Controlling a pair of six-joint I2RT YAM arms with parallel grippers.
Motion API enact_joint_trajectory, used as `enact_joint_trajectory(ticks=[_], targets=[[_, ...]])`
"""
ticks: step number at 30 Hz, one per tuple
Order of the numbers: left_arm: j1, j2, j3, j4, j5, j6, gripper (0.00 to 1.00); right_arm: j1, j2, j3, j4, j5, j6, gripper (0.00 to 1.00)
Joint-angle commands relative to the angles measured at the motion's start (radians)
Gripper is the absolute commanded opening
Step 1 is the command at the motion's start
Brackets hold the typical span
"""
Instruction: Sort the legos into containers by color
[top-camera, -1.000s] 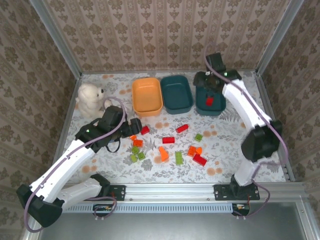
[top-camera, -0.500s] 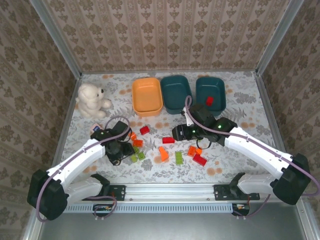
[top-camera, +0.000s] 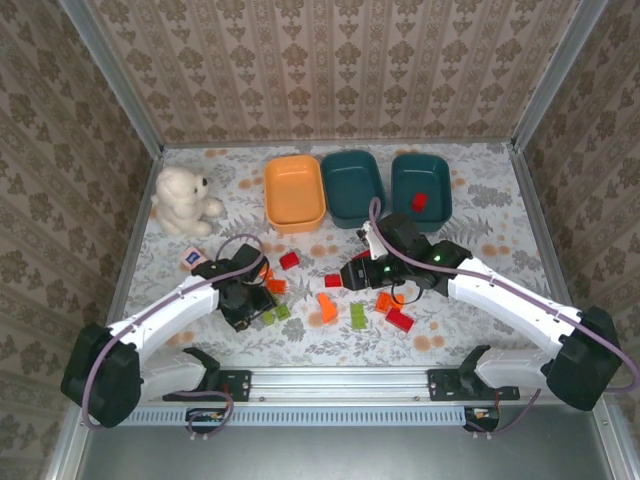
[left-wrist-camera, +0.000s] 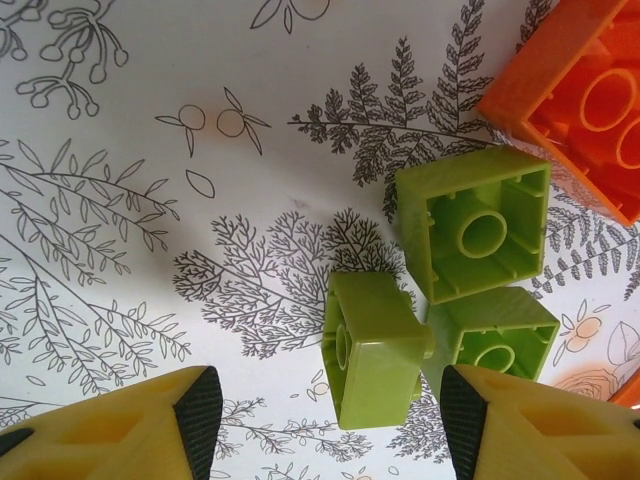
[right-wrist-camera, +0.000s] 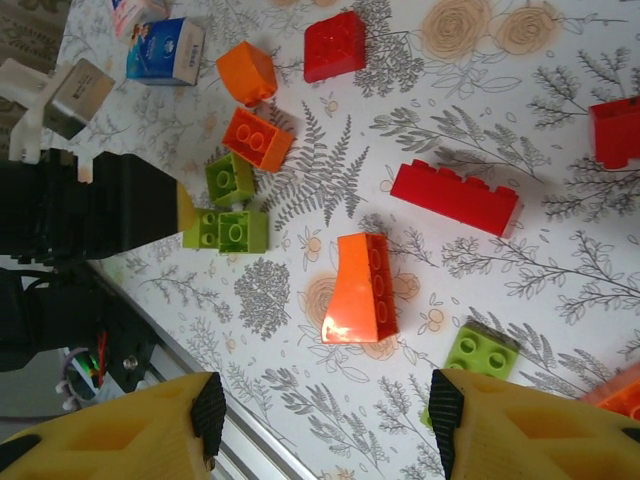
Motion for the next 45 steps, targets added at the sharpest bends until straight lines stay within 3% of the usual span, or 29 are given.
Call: enact_joint_trajectory(ticks=[1, 13, 24, 28, 34, 41, 45], targets=[[-0.010, 0.020, 0.005, 0.009, 0.017, 0.024, 0.62, 0.000, 0.019, -0.003, 0.032, -0.040, 0.008, 0.59], [-0.021, 0.076, 0.010, 0.028, 0.011, 0.059, 0.57, 0.000, 0.041, 0.009, 0.034, -0.046, 0.007, 0.58], [-0.038, 0.133, 0.014, 0.024, -0.004, 0.072, 0.46, -0.001, 0.060, 0.017, 0.037, -0.050, 0.006, 0.58], [-0.039, 0.153, 0.016, 0.048, -0.016, 0.081, 0.40, -0.001, 0.057, 0.015, 0.035, -0.050, 0.006, 0.58], [-0.048, 0.146, 0.028, 0.020, -0.049, 0.077, 0.18, 0.000, 0.043, 0.017, 0.027, -0.047, 0.009, 0.57], [-0.061, -0.044, 0.218, -0.253, -0.173, 0.096, 0.15, -0.018, -0.059, 0.061, -0.023, -0.018, 0.025, 0.55], [0.003, 0.028, 0.403, -0.218, -0.159, 0.225, 0.15, -0.073, -0.128, 0.065, -0.006, -0.006, 0.090, 0.53]])
